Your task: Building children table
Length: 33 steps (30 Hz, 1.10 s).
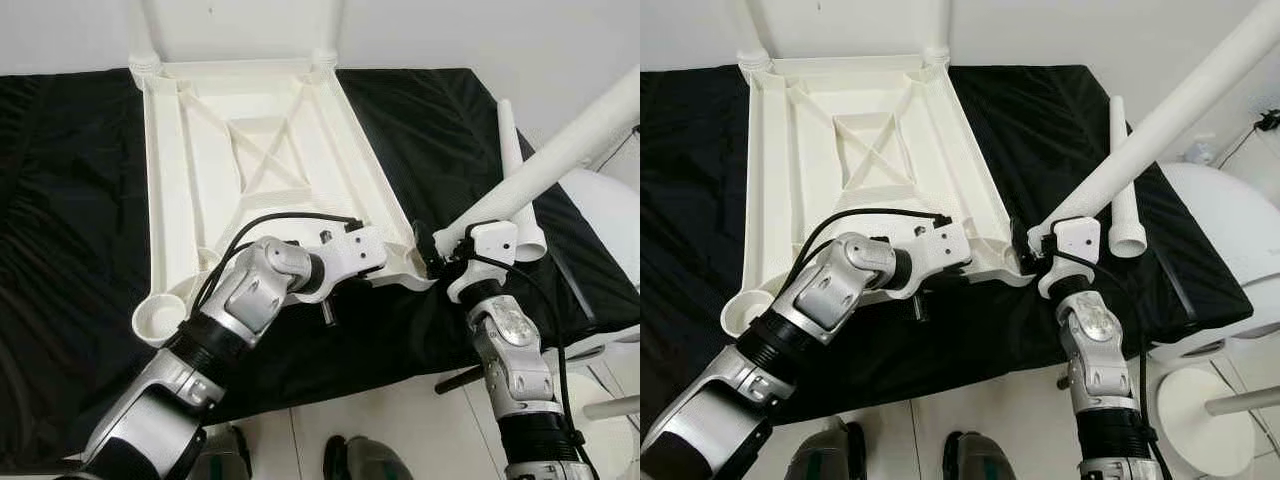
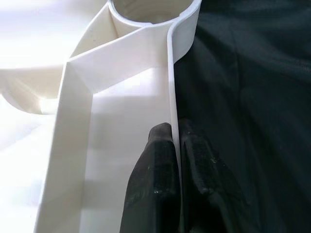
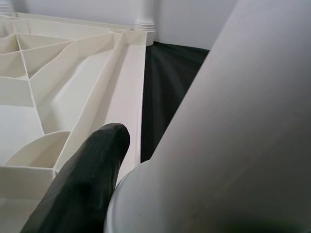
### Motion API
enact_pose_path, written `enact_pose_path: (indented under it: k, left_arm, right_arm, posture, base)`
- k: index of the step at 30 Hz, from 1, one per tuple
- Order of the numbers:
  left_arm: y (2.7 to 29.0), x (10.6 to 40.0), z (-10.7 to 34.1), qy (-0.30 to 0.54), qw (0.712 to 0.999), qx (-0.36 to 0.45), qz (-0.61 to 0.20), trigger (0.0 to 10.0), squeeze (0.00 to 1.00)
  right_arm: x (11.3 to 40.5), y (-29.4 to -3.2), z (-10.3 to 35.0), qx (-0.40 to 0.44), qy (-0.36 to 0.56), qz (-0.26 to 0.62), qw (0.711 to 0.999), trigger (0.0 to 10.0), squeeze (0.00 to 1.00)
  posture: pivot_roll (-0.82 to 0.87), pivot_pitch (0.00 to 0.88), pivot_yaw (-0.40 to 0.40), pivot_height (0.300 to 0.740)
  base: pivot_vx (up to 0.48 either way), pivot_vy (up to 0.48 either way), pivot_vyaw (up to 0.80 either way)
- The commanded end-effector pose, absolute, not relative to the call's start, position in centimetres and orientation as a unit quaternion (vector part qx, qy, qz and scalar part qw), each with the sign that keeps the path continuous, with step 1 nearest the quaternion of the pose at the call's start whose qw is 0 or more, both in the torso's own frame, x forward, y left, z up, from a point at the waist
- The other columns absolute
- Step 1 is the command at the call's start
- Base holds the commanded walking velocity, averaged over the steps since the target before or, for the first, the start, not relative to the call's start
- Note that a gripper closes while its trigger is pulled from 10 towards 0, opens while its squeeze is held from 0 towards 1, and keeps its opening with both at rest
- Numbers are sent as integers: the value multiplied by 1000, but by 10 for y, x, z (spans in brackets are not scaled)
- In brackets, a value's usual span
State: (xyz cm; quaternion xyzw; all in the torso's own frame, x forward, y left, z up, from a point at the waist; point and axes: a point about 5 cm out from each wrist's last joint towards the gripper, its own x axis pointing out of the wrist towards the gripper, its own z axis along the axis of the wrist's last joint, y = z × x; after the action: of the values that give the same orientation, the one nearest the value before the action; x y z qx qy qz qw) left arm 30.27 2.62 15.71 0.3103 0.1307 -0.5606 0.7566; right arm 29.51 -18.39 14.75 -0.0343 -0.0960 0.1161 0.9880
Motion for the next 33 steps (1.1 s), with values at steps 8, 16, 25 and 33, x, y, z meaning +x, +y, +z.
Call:
enact_pose_path:
  k: [8, 16, 25, 33]
  left_arm:
    - [48, 303, 161, 110, 762, 353, -532, 0, 0]
    - [52, 286, 159, 108, 725, 365, -574, 10000, 0]
    - [47, 291, 183, 66, 747, 327, -575, 10000, 0]
    - [46, 300, 203, 41, 777, 285, -560, 10000, 1000]
  right_arm:
    - [303, -183, 158, -42, -98, 152, 983, 10000, 0]
    - [309, -180, 159, -68, -77, 195, 975, 10000, 0]
    - [313, -183, 163, -97, -73, 219, 968, 10000, 0]
    - [315, -184, 166, -101, -70, 230, 965, 10000, 0]
  posture:
    - [6, 120, -79, 740]
    - [14, 116, -81, 740]
    - [14, 105, -87, 740]
    - [11, 100, -87, 740]
  base:
    - [0, 0, 0]
    - [0, 0, 0]
    - [0, 0, 0]
    - [0, 0, 0]
